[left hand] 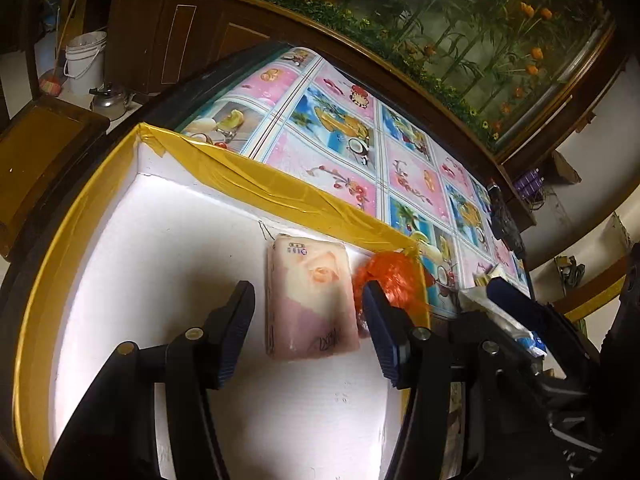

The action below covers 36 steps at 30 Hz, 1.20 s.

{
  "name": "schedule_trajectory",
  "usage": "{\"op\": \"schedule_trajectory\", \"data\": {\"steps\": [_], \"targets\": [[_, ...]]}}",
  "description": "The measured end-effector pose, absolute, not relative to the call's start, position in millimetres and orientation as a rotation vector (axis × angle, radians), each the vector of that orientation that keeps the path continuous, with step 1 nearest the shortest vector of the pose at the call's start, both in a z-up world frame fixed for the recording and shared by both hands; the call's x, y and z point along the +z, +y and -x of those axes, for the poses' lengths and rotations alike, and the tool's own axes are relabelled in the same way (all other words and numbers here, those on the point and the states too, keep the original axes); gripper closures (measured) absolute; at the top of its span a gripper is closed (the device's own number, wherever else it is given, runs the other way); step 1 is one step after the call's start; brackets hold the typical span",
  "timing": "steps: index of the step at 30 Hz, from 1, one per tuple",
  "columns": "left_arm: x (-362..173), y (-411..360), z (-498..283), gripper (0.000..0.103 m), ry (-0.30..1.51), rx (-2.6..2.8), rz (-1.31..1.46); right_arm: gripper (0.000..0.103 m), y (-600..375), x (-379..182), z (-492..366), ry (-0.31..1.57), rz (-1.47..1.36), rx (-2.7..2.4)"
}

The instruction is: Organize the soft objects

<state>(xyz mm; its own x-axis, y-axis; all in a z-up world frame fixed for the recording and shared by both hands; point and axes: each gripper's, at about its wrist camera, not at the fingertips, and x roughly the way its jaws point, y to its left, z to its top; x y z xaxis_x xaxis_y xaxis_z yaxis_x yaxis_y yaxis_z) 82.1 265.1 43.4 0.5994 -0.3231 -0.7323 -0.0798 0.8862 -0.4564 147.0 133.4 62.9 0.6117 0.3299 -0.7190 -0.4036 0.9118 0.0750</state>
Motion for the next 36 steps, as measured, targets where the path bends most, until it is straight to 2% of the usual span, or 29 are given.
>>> {"op": "schedule_trajectory", "data": {"steps": [9,14,18,27,29,31,36], "targets": [[124.9,257.2,17.8,0.049,0.764,-0.240,0.406,0.034,34.3,128.3,-51.1,0.699,0.034,0.359],[183.3,271.6,78.8,0.049,0.640,-0.233,0.319,0.033,-47.8,202.8,31.7,0.573,0.026,0.241],[234.4,296.4,120.3,0.049,0.515,-0.152,0.234,0.029,-108.8,268.3,95.2,0.457,0.015,0.114],[337.1,381.6,151.0,0.049,0.326,0.307,0.074,0.025,-192.7,408.0,214.5,0.224,0.053,-0.234],[342.9,414.1,147.6,0.049,0.351,0.302,0.247,0.020,-179.7,418.8,229.7,0.158,0.247,-0.442],[333.3,425.8,129.7,0.049,0.440,0.249,0.299,0.020,-167.9,418.5,237.7,0.156,0.359,-0.516],[315.3,413.3,119.5,0.049,0.401,0.254,0.225,0.018,-155.7,409.6,249.4,0.183,0.315,-0.519]]}}
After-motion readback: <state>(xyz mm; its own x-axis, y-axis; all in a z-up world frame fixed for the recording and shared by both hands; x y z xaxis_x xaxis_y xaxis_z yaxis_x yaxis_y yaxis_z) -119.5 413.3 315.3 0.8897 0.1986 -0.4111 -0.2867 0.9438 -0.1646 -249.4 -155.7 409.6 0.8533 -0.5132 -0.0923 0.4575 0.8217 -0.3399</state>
